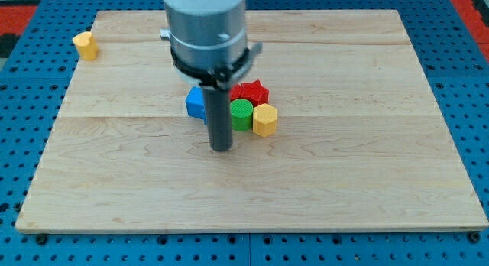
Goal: Push the yellow heart towards the top center
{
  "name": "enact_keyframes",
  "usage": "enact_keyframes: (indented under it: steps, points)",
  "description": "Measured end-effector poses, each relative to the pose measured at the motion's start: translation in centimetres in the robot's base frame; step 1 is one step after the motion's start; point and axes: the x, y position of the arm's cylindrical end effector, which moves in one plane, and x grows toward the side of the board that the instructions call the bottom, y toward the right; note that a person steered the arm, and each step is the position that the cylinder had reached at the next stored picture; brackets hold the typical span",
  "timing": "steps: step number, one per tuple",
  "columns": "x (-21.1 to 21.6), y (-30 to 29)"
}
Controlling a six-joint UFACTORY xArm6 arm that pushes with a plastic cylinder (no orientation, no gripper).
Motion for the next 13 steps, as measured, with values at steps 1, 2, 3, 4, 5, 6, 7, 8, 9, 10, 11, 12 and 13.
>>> enact_keyframes:
  steps: [1, 2, 3, 4, 5, 6, 7, 8, 9, 10, 11, 12, 13]
  points:
    - [0.3, 5.2]
    - [0.4, 7.2]
    - [3.1, -2.8]
    - [-1.6, -19.0]
    - [-9.0, -28.1]
    - [-9.0, -28.1]
    - [-13.1, -28.1]
    - [-19.1, -27.9]
    - [-19.6, -28.2]
    - [-20.3, -25.5]
    - [-20.0, -17.2]
    - [-20.1, -19.7]
    - [-17.6, -26.7]
